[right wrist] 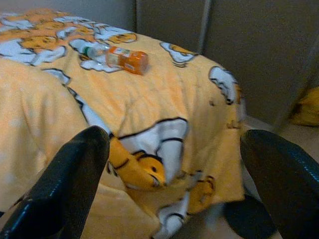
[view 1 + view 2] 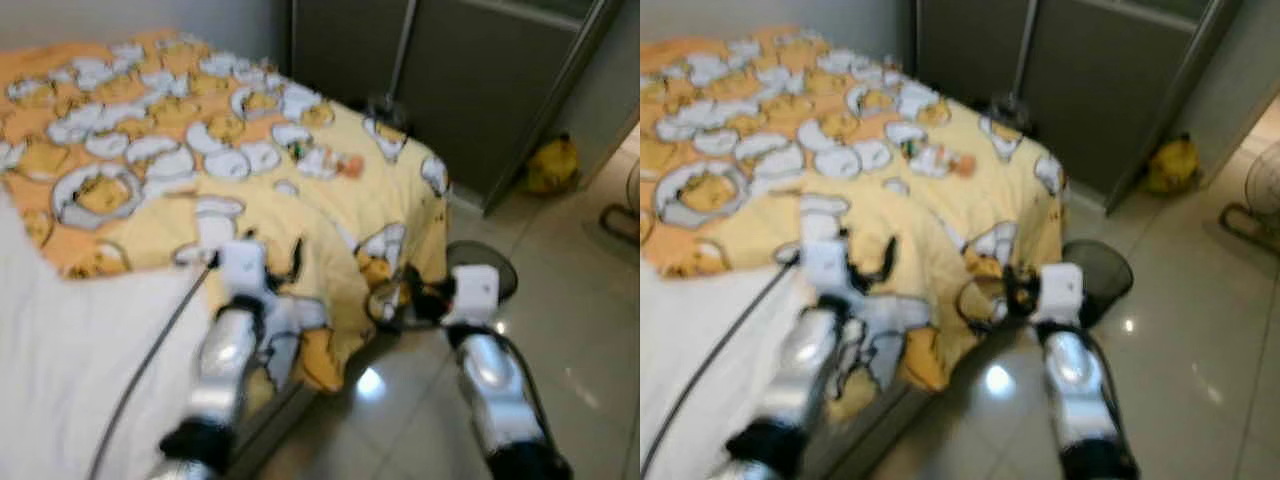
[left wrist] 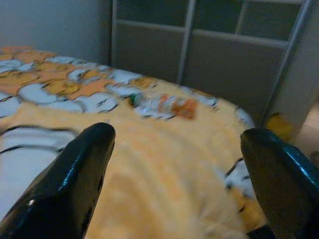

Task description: Clean up the room

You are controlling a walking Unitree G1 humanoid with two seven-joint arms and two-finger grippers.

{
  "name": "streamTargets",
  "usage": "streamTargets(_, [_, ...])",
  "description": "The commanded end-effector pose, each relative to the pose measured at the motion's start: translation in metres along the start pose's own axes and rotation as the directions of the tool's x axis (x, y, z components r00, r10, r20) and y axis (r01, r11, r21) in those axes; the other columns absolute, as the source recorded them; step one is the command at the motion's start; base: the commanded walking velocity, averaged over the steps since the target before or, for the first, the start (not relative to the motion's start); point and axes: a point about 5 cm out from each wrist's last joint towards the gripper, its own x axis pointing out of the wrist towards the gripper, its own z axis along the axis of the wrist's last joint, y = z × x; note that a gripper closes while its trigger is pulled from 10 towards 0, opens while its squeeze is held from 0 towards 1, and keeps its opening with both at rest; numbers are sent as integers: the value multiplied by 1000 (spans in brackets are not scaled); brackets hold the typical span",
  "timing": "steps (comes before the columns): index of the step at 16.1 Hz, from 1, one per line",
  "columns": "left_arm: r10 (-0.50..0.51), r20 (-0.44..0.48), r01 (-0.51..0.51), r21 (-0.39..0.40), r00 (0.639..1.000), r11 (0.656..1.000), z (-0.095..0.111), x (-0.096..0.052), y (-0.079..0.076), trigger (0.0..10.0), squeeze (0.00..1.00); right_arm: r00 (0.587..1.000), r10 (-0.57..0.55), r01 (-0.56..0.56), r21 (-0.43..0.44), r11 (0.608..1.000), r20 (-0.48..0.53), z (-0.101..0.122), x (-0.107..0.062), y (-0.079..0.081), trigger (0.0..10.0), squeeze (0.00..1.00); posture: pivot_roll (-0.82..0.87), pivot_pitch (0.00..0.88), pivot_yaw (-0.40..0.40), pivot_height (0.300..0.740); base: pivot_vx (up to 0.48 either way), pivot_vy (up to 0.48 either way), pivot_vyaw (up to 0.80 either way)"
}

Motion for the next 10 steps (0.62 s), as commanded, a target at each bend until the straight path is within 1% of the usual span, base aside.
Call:
streamTargets(1, [-27, 5, 27, 5, 1000, 1000, 4, 3, -9, 10000, 0, 1000, -8, 8, -17, 1000, 12, 4, 2, -6, 10000, 0, 71, 0, -35, 740, 240, -412, 700])
streamTargets(4, [9, -26, -8, 25, 1000, 1000, 5, 13, -6, 10000, 0, 1000, -3, 3, -14, 1000, 9, 4, 5, -4, 10000, 0, 78, 0, -38, 740, 251, -405, 652])
streamTargets(5, [32, -46, -30, 35, 998, 999, 5, 16, -2, 10000, 0, 1000, -2, 2, -14, 1000, 9, 4, 6, -4, 10000, 0, 75, 0, -37, 740, 255, -405, 619])
streamTargets(6, [53, -59, -51, 34, 997, 998, 4, 16, 3, 10000, 0, 1000, -3, 3, -13, 1000, 11, 5, 6, -4, 10000, 0, 72, 0, -36, 740, 259, -401, 613])
streamTargets(7, [107, -93, -105, 31, 990, 994, -1, 15, 12, 10000, 0, 1000, -11, 11, -9, 1000, 13, 5, 6, -6, 10000, 0, 66, 0, -32, 740, 259, -401, 600])
streamTargets(8, [146, -119, -145, 15, 982, 989, -5, 13, 18, 10000, 0, 1000, -21, 21, -4, 1000, 15, 5, 5, -9, 10000, 0, 62, 0, -31, 740, 255, -405, 600])
streamTargets(9, [193, -152, -194, 4, 969, 981, -11, 10, 25, 10000, 0, 999, -44, 44, 2, 999, 18, 5, 4, -15, 10000, 0, 56, 0, -30, 740, 255, -401, 594])
streamTargets(10, [211, -157, -206, 45, 965, 977, -12, 10, 28, 10000, 0, 998, -55, 55, 1, 998, 24, 6, 2, -19, 10000, 0, 54, 0, -29, 740, 251, -405, 587])
